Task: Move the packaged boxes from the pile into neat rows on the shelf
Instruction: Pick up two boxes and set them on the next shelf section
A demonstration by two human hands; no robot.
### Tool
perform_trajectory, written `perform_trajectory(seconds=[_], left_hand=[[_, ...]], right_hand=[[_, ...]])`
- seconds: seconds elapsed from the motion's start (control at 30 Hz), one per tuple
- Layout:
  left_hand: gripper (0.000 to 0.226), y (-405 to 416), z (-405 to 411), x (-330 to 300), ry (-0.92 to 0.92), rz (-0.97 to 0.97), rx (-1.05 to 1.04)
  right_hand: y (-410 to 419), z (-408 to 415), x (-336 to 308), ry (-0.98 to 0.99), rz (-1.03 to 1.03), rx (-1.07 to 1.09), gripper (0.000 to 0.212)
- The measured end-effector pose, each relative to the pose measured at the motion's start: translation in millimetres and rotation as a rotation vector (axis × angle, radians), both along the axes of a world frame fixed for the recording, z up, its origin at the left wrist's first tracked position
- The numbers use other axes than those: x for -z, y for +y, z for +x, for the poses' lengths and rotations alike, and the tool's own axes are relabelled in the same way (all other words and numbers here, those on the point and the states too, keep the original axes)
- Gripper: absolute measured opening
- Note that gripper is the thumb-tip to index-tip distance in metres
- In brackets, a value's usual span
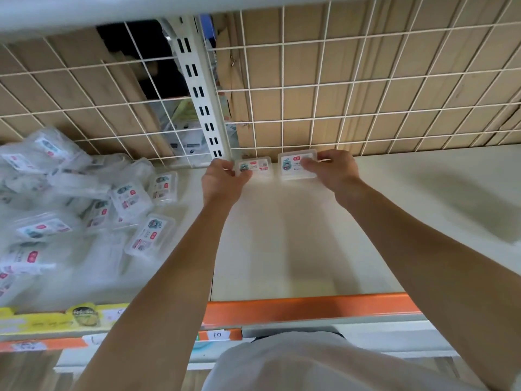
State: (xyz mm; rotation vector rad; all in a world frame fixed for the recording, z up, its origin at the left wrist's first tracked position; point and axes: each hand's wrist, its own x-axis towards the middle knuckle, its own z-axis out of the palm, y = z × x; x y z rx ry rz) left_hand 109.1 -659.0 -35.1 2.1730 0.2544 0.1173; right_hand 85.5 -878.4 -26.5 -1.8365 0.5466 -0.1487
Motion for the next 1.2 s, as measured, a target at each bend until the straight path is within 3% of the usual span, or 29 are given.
perform_trajectory(seconds=[0.13,0.27,0.7,1.2], left_hand=[[0.04,-1,0,7,-0.049,-0.048,-0.049],[0.039,1,0,10,-0.077,-0.067,-0.085],[0.037,8,7,11,-0.111,-0.068,-0.09],[0.033,9,9,9,-0.089,-0.075,-0.074]], right_hand=[[5,7,0,-0.003,-0.025,-0.016,0.02],[9,12,2,0.005,-0.054,-0.007,0.033],[18,21,5,-0.016,-0.079,0.002,0.015],[24,15,3,-0.015,-0.089,0.024,0.02]])
